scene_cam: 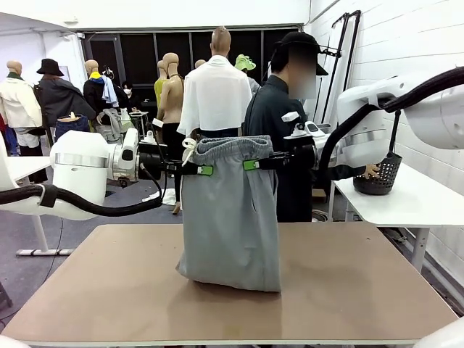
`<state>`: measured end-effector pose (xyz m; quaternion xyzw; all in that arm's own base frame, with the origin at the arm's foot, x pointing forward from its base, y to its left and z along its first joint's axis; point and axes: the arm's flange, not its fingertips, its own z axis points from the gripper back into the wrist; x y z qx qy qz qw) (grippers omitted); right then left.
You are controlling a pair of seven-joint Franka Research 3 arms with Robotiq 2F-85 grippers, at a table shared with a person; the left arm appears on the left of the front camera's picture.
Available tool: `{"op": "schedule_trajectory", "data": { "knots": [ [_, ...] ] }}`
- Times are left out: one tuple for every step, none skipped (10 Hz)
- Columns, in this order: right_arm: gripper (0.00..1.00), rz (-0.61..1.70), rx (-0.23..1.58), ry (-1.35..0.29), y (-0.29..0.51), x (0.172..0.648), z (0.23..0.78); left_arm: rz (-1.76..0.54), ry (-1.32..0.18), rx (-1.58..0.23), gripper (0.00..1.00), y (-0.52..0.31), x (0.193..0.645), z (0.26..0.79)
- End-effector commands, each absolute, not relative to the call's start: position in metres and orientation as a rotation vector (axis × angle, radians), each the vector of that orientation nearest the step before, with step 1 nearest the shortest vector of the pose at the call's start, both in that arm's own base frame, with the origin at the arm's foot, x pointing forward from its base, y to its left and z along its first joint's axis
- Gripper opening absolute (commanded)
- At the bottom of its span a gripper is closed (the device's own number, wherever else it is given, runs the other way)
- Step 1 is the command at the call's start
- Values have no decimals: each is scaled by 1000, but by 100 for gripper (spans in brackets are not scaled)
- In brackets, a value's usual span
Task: Fold the training pants.
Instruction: Fold the Training pants in half.
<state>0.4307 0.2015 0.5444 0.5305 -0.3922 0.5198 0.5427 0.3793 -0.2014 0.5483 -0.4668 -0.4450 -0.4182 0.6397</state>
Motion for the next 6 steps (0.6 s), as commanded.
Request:
{"op": "schedule_trajectory", "data": {
  "knots": [
    [0,1222,1286,-928,200,441,557,-911,-1023,-1093,0,-207,400,561],
    [0,1237,1293,-920,203,452,567,-919,-1010,-1089,0,-214,414,569],
    [0,1258,1301,-903,209,468,578,-915,-1005,-1080,0,-220,434,579],
    [0,1274,1311,-894,213,485,590,-905,-1007,-1056,0,-224,457,590],
    [0,1290,1315,-883,216,502,606,-885,-1027,-1021,0,-229,479,609],
    [0,1318,1307,-900,220,521,621,-867,-1047,-978,0,-229,502,628]
  ]
}}
